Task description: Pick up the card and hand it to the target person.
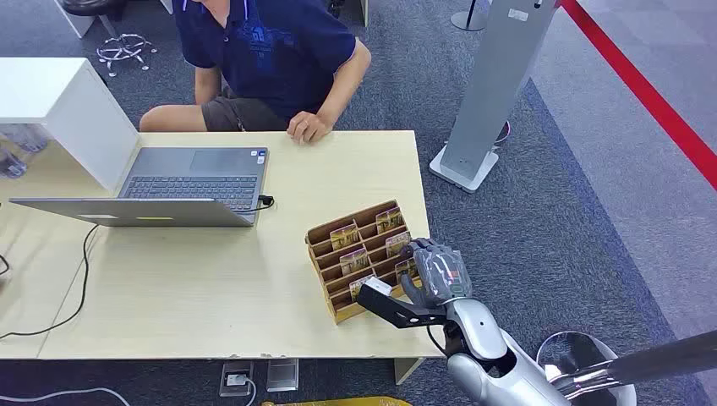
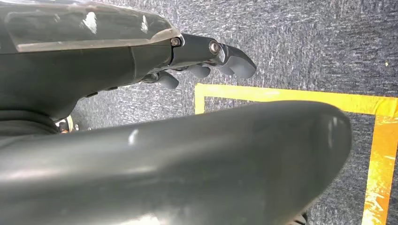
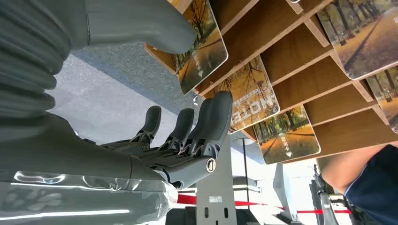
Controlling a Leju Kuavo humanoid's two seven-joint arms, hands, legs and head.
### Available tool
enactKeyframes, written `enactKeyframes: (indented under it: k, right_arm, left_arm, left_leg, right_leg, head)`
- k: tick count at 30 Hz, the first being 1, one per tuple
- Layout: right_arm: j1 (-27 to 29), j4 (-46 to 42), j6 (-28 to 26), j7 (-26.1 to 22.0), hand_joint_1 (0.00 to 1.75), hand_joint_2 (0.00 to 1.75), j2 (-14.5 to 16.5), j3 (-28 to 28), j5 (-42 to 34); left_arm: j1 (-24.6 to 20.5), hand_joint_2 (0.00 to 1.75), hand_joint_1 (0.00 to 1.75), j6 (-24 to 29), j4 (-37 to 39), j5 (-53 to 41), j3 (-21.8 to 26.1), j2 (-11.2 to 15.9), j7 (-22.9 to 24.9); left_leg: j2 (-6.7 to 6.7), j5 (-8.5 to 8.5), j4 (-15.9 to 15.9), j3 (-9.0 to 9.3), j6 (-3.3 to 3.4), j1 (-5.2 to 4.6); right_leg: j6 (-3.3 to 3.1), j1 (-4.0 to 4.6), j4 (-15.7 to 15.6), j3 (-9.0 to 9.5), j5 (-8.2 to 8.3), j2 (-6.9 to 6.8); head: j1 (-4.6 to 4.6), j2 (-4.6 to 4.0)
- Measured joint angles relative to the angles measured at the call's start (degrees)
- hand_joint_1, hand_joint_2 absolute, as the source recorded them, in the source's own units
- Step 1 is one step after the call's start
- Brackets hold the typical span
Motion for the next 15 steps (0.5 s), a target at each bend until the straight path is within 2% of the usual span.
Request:
enactKeyframes:
  k: [15]
  right_arm:
    - [-0.01, 0.56, -0.03, -0.22, 0.83, 1.75, 0.13, 0.05, -0.2]
  left_arm:
    - [0.0, 0.0, 0.0, 0.01, 0.0, 0.16, 0.0, -0.02, 0.0]
  left_leg:
    - [0.0, 0.0, 0.0, 0.0, 0.0, 0.0]
  right_leg:
    - [0.0, 0.0, 0.0, 0.0, 0.0, 0.0]
  head:
    - [0.01, 0.0]
